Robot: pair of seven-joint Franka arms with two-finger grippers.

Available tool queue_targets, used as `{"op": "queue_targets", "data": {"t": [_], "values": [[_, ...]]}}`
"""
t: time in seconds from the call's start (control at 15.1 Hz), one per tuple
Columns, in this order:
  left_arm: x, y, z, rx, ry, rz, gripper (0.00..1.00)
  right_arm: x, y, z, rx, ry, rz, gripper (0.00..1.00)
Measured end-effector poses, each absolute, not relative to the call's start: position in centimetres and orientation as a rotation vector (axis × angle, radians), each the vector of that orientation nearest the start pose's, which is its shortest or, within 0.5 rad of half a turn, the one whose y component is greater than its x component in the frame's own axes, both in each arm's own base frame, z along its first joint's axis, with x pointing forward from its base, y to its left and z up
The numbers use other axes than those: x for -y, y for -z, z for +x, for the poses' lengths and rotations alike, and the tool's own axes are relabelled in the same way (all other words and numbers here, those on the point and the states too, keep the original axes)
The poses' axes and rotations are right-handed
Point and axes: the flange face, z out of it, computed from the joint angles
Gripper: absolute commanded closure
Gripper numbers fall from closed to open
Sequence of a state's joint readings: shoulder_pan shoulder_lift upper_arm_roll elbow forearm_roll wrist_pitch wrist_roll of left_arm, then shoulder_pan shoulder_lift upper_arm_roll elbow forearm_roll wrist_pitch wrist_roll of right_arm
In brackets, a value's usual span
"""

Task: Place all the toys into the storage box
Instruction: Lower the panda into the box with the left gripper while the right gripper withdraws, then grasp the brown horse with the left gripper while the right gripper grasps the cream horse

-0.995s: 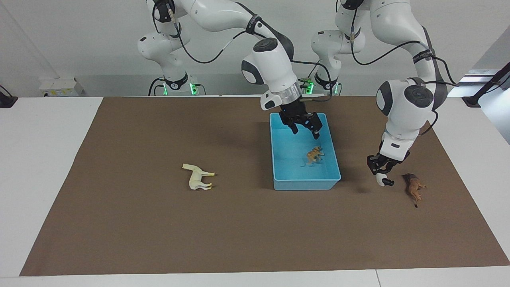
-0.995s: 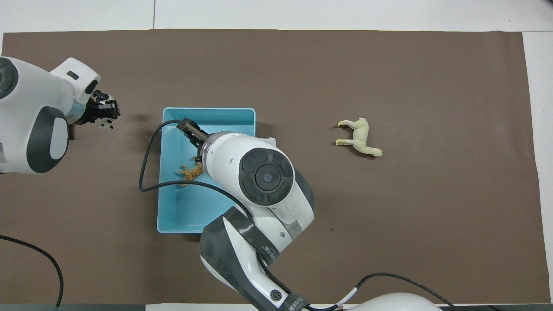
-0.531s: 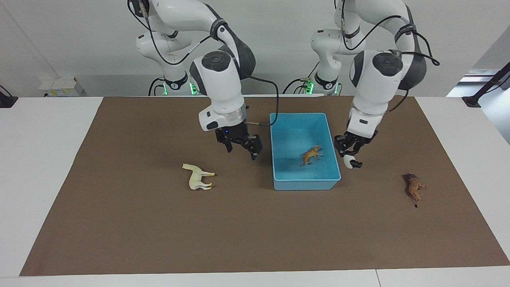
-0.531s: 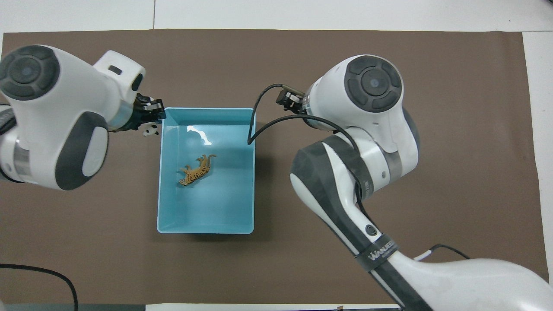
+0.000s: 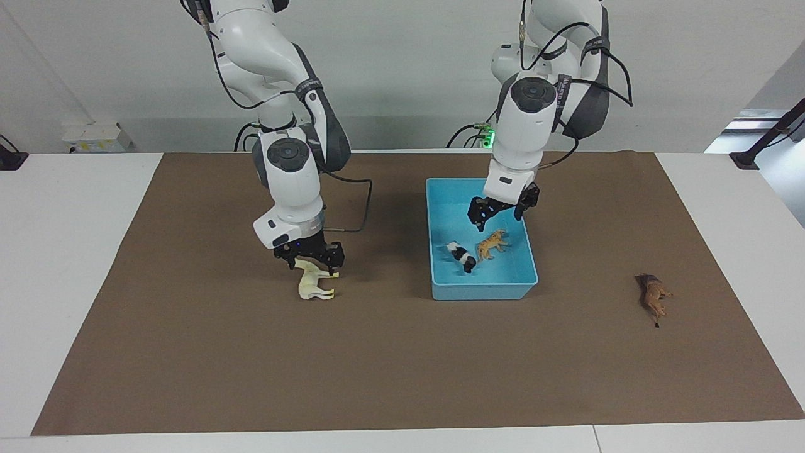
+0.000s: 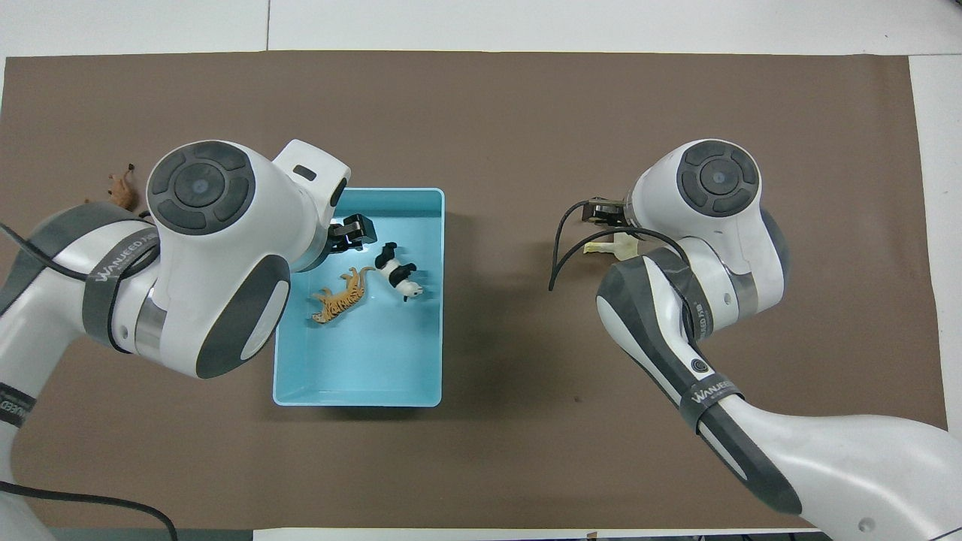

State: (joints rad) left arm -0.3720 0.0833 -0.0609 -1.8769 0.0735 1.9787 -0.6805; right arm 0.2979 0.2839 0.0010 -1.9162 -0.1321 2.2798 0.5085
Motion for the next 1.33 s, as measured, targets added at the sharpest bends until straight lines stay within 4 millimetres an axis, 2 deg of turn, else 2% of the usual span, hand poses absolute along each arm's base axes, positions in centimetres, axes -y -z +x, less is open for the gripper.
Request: {"op": "queue_targets", "data": {"t": [0.07, 0.13, 0.33, 0.46, 0.53, 0.66, 0.8, 1.0, 1.13, 1.19, 1.26, 1.33], "values": [[22.4, -46.8, 54.1, 0.346, 0.081, -3.077, 0.0, -17.7, -34.8, 59.5, -0.153, 0.197, -3.203, 0.0], [19.9, -47.0, 55.1, 0.332, 0.087, -3.078, 0.0, -17.4, -34.1, 59.3, -0.111, 0.212, -3.208, 0.0], [9.0, -47.9, 58.5, 0.227, 0.137, -3.085, 0.0, -16.8, -32.4, 59.0, -0.026, 0.251, -3.235, 0.0], [1.8, -48.0, 59.8, 0.157, 0.212, -3.08, 0.0, -16.4, -31.6, 59.2, 0.012, 0.255, -3.241, 0.0], [-1.0, -47.6, 60.3, 0.122, 0.24, -3.074, 0.0, -16.1, -31.3, 59.2, 0.052, 0.245, -3.244, 0.0], [-5.1, -45.8, 61.2, 0.071, 0.273, -3.063, 0.0, -15.7, -30.8, 59.2, 0.119, 0.227, -3.25, 0.0], [-8.3, -43.2, 62.1, 0.051, 0.29, -3.056, 0.0, -15.4, -30.7, 59.2, 0.157, 0.226, -3.25, 0.0], [-13.6, -40.4, 62.1, 0.09, 0.281, -3.048, 0.0, -15.6, -30.6, 59.2, 0.183, 0.242, -3.242, 0.0], [-15.4, -38.8, 62.3, 0.113, 0.298, -3.042, 0.0, -15.7, -29.7, 59.0, 0.194, 0.285, -3.222, 0.0], [-15.6, -37.7, 62.6, 0.115, 0.309, -3.042, 0.0, -15.8, -29.1, 59.0, 0.199, 0.303, -3.212, 0.11], [-15.6, -36.7, 62.9, 0.111, 0.318, -3.043, 0.0, -15.8, -28.4, 58.9, 0.203, 0.31, -3.206, 0.57], [-15.4, -35.6, 63.2, 0.106, 0.326, -3.044, 0.0, -15.9, -27.9, 58.9, 0.205, 0.311, -3.203, 1.0]]}}
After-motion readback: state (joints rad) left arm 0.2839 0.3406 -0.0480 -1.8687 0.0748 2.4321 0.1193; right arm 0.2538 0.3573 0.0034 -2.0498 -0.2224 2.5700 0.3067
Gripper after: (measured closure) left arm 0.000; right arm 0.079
